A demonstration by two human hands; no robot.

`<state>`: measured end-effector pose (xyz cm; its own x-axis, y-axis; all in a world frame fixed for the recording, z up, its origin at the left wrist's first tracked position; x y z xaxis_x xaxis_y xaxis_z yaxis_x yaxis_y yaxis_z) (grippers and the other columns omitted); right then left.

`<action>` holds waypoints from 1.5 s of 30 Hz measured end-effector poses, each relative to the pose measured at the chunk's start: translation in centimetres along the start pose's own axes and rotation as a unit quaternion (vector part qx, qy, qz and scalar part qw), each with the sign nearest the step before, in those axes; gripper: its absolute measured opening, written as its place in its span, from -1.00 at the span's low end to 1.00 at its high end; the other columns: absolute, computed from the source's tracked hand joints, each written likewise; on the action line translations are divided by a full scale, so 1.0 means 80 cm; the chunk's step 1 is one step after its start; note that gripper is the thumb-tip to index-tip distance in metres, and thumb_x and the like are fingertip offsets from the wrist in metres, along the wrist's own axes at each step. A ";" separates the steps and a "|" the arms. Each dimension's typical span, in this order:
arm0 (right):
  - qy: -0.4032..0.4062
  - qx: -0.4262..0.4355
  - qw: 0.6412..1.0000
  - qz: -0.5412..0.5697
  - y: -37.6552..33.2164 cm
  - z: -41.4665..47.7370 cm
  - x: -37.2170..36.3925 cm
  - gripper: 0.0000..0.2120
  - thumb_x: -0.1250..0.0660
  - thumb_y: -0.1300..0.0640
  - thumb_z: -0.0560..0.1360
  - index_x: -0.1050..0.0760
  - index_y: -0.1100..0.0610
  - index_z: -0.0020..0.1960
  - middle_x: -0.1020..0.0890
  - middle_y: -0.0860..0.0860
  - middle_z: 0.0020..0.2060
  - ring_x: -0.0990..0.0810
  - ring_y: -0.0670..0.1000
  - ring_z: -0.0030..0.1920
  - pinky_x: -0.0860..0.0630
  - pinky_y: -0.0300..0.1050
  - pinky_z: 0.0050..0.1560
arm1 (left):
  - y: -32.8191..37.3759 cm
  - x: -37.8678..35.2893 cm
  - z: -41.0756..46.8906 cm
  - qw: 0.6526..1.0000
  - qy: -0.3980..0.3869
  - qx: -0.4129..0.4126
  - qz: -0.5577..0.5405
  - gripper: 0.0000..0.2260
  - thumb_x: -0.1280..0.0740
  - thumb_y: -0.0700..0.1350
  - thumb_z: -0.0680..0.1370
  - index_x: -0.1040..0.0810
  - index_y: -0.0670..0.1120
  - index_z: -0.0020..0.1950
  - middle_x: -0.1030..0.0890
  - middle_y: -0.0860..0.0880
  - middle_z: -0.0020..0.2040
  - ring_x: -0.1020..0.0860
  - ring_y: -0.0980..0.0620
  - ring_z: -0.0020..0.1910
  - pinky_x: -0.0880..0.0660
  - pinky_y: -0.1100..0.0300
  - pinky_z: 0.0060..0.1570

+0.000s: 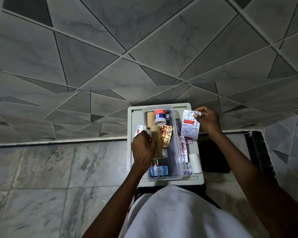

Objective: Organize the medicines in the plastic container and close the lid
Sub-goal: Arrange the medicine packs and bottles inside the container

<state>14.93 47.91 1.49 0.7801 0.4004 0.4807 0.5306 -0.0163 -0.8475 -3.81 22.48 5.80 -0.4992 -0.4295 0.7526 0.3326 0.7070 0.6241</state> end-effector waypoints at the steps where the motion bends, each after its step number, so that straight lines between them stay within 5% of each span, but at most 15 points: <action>1: 0.011 0.002 1.000 0.014 -0.007 -0.002 0.004 -0.90 -0.38 0.30 0.44 -0.55 0.21 -0.05 -0.64 0.12 -0.16 -0.56 -0.01 -0.21 -0.45 -0.22 -0.24 | -0.002 0.002 0.001 1.000 0.002 0.000 0.001 -0.81 -0.41 -0.01 0.46 -0.60 -0.14 -0.10 -0.69 -0.10 -0.15 -0.64 -0.04 -0.20 -0.27 0.37 -0.35; 6: -0.024 0.027 0.999 0.029 -0.058 -0.014 -0.008 -0.88 -0.44 0.26 0.41 -0.59 0.11 -0.07 -0.66 0.14 -0.17 -0.58 -0.03 -0.23 -0.49 -0.19 -0.20 | -0.003 -0.002 0.002 1.000 -0.014 -0.011 0.003 -0.79 -0.42 0.00 0.46 -0.60 -0.13 -0.09 -0.69 -0.09 -0.14 -0.58 0.04 -0.25 -0.28 0.40 -0.37; 11: -0.062 0.045 0.976 -0.204 -0.075 -0.064 -0.079 -0.85 -0.51 0.17 0.36 -0.63 0.10 -0.08 -0.70 0.07 -0.15 -0.64 0.05 -0.19 -0.48 -0.21 -0.23 | -0.006 -0.006 -0.001 1.000 -0.015 0.007 -0.009 -0.79 -0.40 0.00 0.48 -0.60 -0.14 -0.07 -0.68 -0.10 -0.12 -0.62 -0.02 -0.18 -0.35 0.28 -0.23; 15: -0.046 0.050 0.946 -0.318 -0.071 -0.088 -0.123 -0.81 -0.40 0.25 0.45 -0.59 0.22 0.06 -0.68 0.20 0.00 -0.66 0.21 -0.02 -0.56 -0.05 -0.10 | -0.011 -0.002 -0.005 1.000 -0.011 0.003 -0.010 -0.81 -0.42 -0.02 0.46 -0.61 -0.14 -0.10 -0.69 -0.10 -0.14 -0.63 -0.06 -0.15 -0.34 0.27 -0.23; 23: -0.061 0.019 0.962 -0.267 -0.047 -0.084 -0.151 -0.76 -0.43 0.26 0.43 -0.57 0.21 0.09 -0.68 0.17 0.00 -0.67 0.14 -0.08 -0.63 -0.05 -0.15 | -0.026 0.009 -0.004 0.999 -0.001 0.001 -0.045 -0.77 -0.41 0.06 0.47 -0.58 -0.11 -0.18 -0.66 -0.04 -0.24 -0.55 0.06 -0.29 -0.34 0.36 -0.37; 25: -0.069 0.015 0.964 -0.254 -0.041 -0.082 -0.153 -0.79 -0.36 0.22 0.50 -0.54 0.23 0.12 -0.67 0.17 0.01 -0.65 0.10 -0.11 -0.61 -0.12 -0.22 | -0.031 0.009 -0.003 0.999 0.003 -0.005 -0.051 -0.76 -0.40 0.08 0.47 -0.58 -0.09 -0.21 -0.66 -0.03 -0.27 -0.58 0.04 -0.30 -0.38 0.28 -0.34; 30: -0.102 0.017 0.961 -0.256 -0.041 -0.094 -0.156 -0.67 -0.15 0.10 0.55 -0.51 0.31 0.14 -0.61 0.29 0.07 -0.63 0.20 -0.08 -0.50 -0.37 -0.36 | -0.031 0.005 -0.004 0.999 -0.008 -0.003 -0.053 -0.72 -0.39 0.11 0.48 -0.59 -0.11 -0.19 -0.66 0.00 -0.26 -0.50 0.14 -0.34 -0.20 0.52 -0.42; 33: -0.085 0.032 0.947 -0.309 -0.048 -0.100 -0.154 -0.78 -0.29 0.15 0.55 -0.52 0.25 0.13 -0.66 0.21 0.02 -0.66 0.18 -0.04 -0.60 -0.10 -0.05 | -0.029 -0.001 -0.004 0.998 -0.018 -0.006 -0.067 -0.72 -0.40 0.09 0.48 -0.59 -0.13 -0.17 -0.62 0.04 -0.27 -0.48 0.17 -0.37 -0.31 0.52 -0.45; 36: -0.026 0.033 0.971 -0.237 -0.060 -0.103 -0.124 -0.86 -0.38 0.23 0.48 -0.60 0.22 0.02 -0.69 0.17 -0.04 -0.68 0.15 -0.08 -0.59 -0.03 -0.02 | -0.033 -0.010 0.001 0.994 -0.032 0.005 -0.102 -0.81 -0.45 -0.01 0.45 -0.60 -0.12 -0.17 -0.63 0.02 -0.26 -0.55 0.14 -0.33 -0.38 0.52 -0.37; 37: -0.043 -0.002 0.986 -0.162 -0.053 -0.104 -0.116 -0.91 -0.38 0.25 0.47 -0.62 0.21 -0.04 -0.70 0.17 -0.07 -0.68 0.13 -0.13 -0.59 -0.05 -0.06 | -0.036 -0.017 0.005 0.991 -0.043 0.017 -0.123 -0.88 -0.47 -0.07 0.42 -0.60 -0.10 -0.20 -0.65 0.00 -0.26 -0.59 0.10 -0.29 -0.49 0.37 -0.30; 41: -0.245 -0.183 0.950 0.059 -0.012 -0.141 -0.127 -0.83 -0.44 0.26 0.43 -0.61 0.26 0.01 -0.70 0.21 -0.09 -0.67 0.05 -0.21 -0.60 -0.17 -0.25 | -0.056 -0.059 0.003 0.944 -0.143 0.132 -0.265 -0.92 -0.46 -0.27 0.39 -0.66 -0.09 -0.20 -0.67 -0.04 -0.27 -0.61 0.01 -0.26 -0.62 -0.02 -0.05; 45: -0.225 -0.201 0.951 0.071 0.001 -0.148 -0.111 -0.80 -0.49 0.34 0.34 -0.62 0.26 -0.04 -0.70 0.18 -0.14 -0.64 0.02 -0.30 -0.55 -0.23 -0.35 | -0.053 -0.082 0.001 0.908 -0.192 0.163 -0.335 -0.93 -0.41 -0.31 0.44 -0.65 -0.18 -0.13 -0.67 -0.14 -0.21 -0.60 -0.06 -0.24 -0.60 0.06 -0.10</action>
<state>11.97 33.45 -0.22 0.6807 0.7176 0.1474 0.5855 -0.4120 -0.6981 -2.02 22.33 -1.79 -0.7654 -0.6409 0.0588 -0.3724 0.5155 0.7718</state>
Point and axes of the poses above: each hand's wrist, its own z-axis towards the middle knuckle, its own x-axis out of the back of the hand, y = z × x, the point moved 10 cm from there along z, towards the middle knuckle
